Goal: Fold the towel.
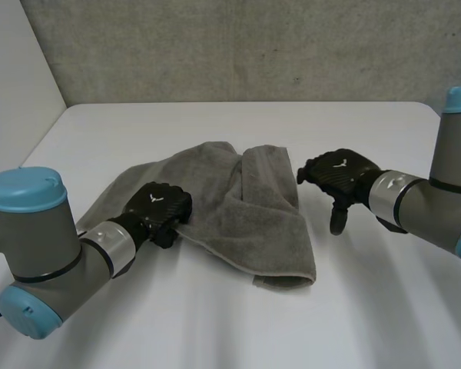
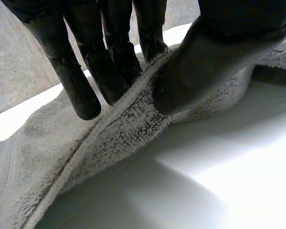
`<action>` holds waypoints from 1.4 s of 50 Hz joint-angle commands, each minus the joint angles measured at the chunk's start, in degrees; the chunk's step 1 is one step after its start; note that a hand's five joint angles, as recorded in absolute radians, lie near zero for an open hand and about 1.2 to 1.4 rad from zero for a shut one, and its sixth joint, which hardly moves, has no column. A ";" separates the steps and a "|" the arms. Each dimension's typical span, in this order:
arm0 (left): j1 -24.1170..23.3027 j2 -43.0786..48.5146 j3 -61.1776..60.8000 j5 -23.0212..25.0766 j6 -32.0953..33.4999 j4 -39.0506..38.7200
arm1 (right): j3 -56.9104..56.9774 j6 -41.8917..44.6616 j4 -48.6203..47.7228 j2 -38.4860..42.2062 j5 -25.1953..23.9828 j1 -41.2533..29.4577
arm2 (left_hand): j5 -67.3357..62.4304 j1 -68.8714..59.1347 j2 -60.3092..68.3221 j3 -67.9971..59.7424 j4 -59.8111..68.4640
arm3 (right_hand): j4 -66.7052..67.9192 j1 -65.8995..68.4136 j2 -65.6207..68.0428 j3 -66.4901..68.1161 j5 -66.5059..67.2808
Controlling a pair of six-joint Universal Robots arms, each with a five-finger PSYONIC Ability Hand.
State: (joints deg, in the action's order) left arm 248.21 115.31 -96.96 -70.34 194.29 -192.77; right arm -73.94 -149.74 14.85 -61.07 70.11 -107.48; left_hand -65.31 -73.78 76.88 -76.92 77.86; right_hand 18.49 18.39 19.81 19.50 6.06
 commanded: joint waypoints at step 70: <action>0.26 7.12 6.17 -10.16 -5.77 -1.82 | -39.35 -36.41 -42.01 -12.05 27.19 -11.18 | 33.96 32.43 -35.54 35.58 -36.52 | 61.51 61.61 60.19 60.50 63.94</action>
State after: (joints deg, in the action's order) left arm 248.81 120.09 -90.81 -78.87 188.51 -193.27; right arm -112.18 -186.00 -26.68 -71.82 99.95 -119.23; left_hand -33.42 -43.96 44.85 -45.08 44.82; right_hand 73.39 74.16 74.06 73.41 63.77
